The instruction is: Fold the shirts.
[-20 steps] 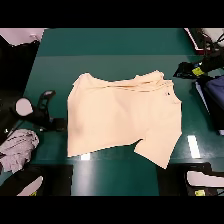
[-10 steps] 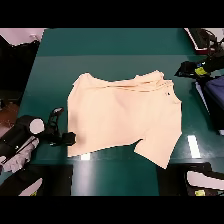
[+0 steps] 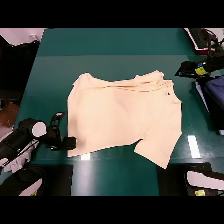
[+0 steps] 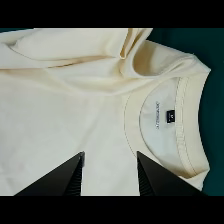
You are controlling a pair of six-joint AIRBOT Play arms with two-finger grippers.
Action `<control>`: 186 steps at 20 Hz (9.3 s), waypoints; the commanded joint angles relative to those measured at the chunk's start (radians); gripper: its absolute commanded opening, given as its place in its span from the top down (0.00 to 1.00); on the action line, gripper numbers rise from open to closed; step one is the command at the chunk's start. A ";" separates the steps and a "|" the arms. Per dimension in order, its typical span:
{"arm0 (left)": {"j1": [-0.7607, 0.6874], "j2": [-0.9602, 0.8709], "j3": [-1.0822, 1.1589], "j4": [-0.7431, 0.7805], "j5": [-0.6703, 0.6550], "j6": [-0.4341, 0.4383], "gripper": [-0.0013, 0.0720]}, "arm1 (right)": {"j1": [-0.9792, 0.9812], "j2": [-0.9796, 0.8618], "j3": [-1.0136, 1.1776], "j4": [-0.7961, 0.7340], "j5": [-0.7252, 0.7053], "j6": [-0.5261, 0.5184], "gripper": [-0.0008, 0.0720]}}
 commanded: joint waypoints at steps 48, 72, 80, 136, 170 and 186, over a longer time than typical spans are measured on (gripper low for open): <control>0.000 0.002 0.423 0.161 0.015 0.080 0.94 | -0.243 0.493 -0.755 0.037 -0.053 -0.044 0.95; 0.000 0.004 1.724 -0.123 0.020 0.237 0.94 | -0.245 0.676 0.493 0.146 -0.135 -0.089 0.96; 0.000 -0.008 1.189 0.246 -0.279 0.236 0.94 | -0.245 0.359 0.496 0.106 0.276 0.074 0.96; 0.158 -0.113 0.239 0.047 -0.063 0.118 0.08 | -0.227 0.011 -0.184 0.000 -0.052 -0.125 0.43; 0.000 -0.082 0.272 0.241 0.011 0.078 0.94 | -0.171 0.273 -0.897 -0.002 0.037 -0.057 0.46; 0.000 -0.070 0.274 0.180 -0.040 0.078 0.95 | -0.171 0.277 -0.874 0.044 0.033 -0.079 0.95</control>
